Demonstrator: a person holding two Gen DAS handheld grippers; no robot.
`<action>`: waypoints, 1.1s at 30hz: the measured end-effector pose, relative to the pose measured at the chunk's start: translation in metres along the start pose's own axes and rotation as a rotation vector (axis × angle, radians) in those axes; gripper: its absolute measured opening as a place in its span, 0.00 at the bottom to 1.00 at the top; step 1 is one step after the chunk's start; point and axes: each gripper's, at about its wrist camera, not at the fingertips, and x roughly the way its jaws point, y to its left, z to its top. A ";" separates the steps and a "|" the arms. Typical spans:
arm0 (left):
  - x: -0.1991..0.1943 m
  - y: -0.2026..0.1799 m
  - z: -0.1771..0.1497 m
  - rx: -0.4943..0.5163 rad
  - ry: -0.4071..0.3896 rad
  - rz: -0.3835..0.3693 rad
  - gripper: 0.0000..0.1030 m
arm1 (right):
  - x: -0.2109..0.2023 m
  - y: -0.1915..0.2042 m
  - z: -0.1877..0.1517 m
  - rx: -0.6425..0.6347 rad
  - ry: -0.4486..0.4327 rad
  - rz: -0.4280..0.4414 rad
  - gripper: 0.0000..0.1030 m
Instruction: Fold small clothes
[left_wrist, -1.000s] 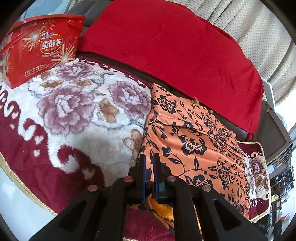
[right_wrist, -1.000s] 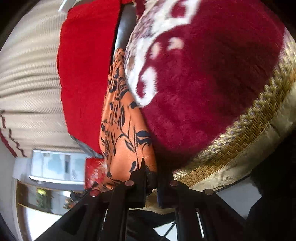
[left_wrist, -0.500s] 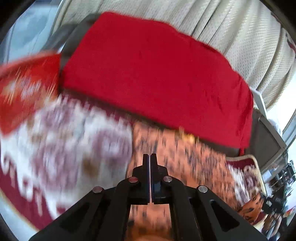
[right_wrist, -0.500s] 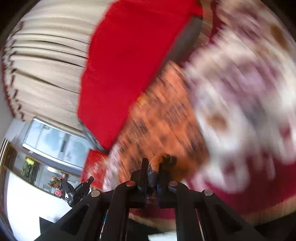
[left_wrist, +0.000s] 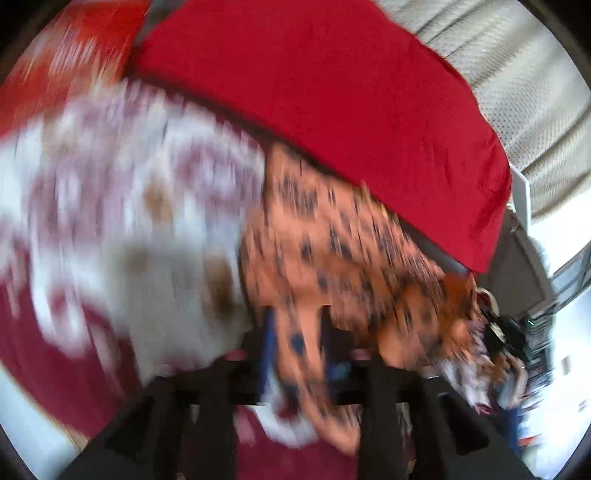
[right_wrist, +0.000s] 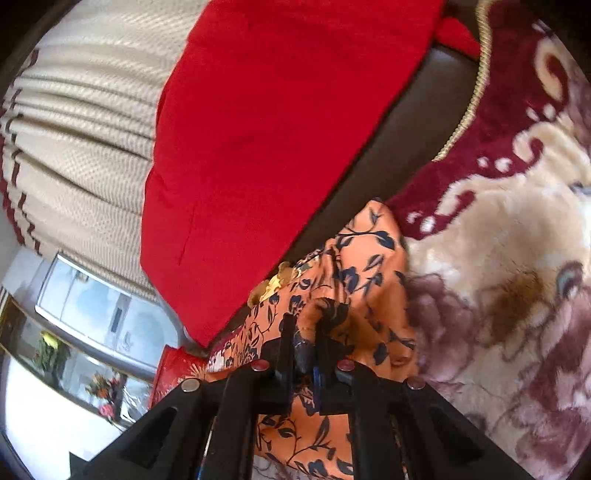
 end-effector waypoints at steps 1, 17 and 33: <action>0.000 -0.001 -0.018 -0.048 0.020 -0.039 0.45 | -0.001 0.001 0.000 -0.014 -0.003 -0.011 0.07; 0.065 -0.035 -0.071 -0.192 0.172 -0.216 0.05 | -0.006 0.006 -0.006 -0.041 0.025 -0.055 0.07; 0.034 -0.059 0.141 0.039 -0.180 -0.179 0.05 | 0.011 0.034 0.044 -0.073 -0.036 0.015 0.07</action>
